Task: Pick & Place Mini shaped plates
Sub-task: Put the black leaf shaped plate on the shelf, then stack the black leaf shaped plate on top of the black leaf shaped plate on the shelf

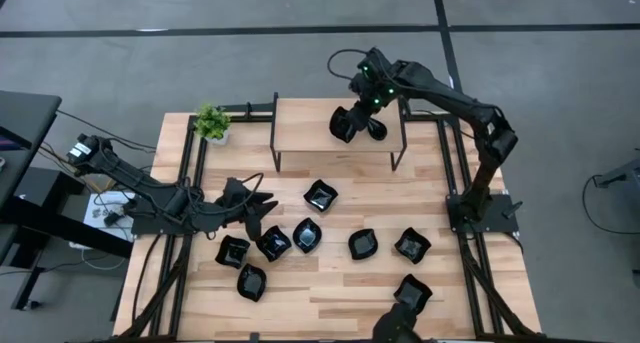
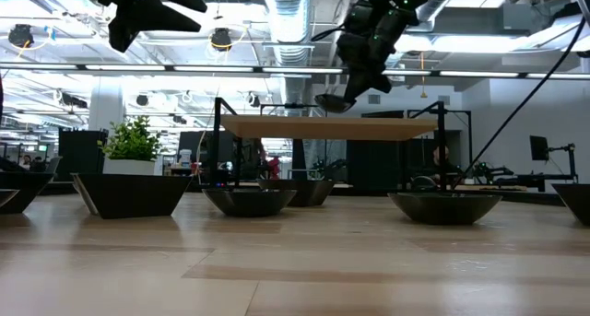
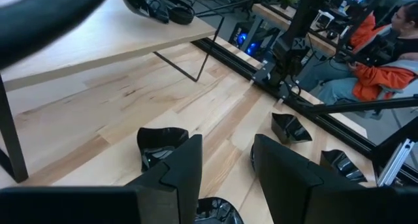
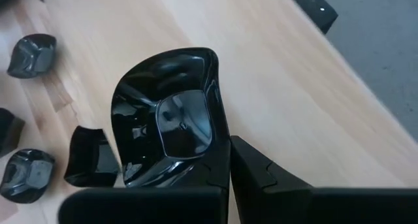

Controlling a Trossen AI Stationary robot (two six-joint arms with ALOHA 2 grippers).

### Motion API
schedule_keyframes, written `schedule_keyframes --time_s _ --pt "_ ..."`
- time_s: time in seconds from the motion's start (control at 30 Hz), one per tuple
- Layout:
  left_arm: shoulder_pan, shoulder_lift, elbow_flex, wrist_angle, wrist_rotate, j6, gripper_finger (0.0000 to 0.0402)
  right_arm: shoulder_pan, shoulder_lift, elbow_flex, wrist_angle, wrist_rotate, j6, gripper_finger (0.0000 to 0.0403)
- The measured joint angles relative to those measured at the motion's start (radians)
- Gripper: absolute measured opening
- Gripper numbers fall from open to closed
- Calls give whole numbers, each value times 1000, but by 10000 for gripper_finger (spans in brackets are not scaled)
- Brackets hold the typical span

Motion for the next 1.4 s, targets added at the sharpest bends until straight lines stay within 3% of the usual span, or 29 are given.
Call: schedule_keyframes --time_s 0.9,1.4 --pt "0 0 0 0 45 8 140 -14 0 -1 -17 3 1 0" --pt "0 0 0 1 46 8 140 -14 26 -2 23 29 0 31"
